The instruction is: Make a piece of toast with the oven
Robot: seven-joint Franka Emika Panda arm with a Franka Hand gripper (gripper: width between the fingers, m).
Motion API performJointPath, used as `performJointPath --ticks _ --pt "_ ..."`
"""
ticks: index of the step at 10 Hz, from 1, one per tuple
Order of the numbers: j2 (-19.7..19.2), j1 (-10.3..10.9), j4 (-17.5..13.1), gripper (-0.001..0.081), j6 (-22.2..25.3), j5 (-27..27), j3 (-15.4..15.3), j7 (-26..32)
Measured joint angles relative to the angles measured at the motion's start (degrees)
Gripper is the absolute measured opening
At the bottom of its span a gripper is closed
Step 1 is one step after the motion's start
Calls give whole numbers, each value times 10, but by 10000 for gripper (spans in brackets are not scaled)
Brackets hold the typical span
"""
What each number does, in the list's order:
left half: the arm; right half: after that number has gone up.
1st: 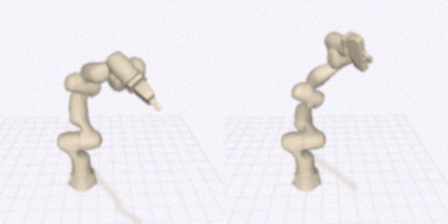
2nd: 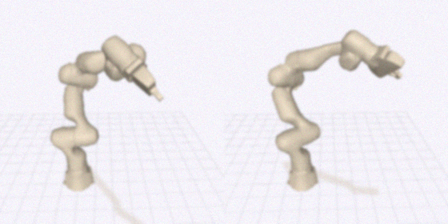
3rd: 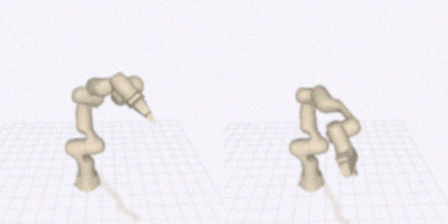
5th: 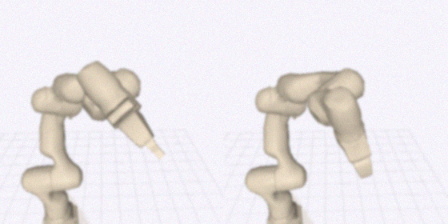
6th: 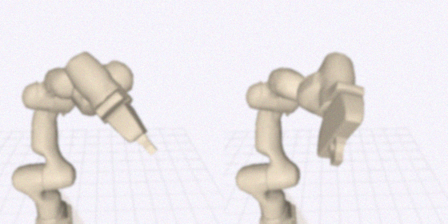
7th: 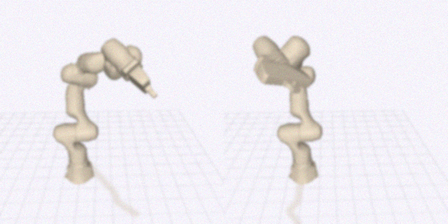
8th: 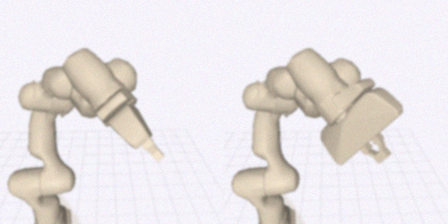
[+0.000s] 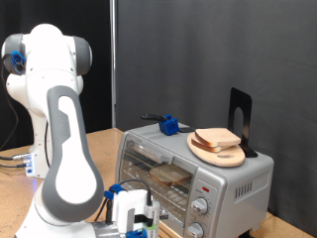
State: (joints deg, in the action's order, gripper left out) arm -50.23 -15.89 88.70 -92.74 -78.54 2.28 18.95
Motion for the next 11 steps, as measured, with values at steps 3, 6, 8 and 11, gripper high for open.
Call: performJointPath --ticks 3,6,8,11 --pt "-4 11 2 800 -7 0 -7 2" --pt "-9 23 2 800 -34 -12 -15 2" --pt "-11 29 1 800 -46 -18 -21 2" --pt "-11 34 1 800 -51 -19 -30 2"
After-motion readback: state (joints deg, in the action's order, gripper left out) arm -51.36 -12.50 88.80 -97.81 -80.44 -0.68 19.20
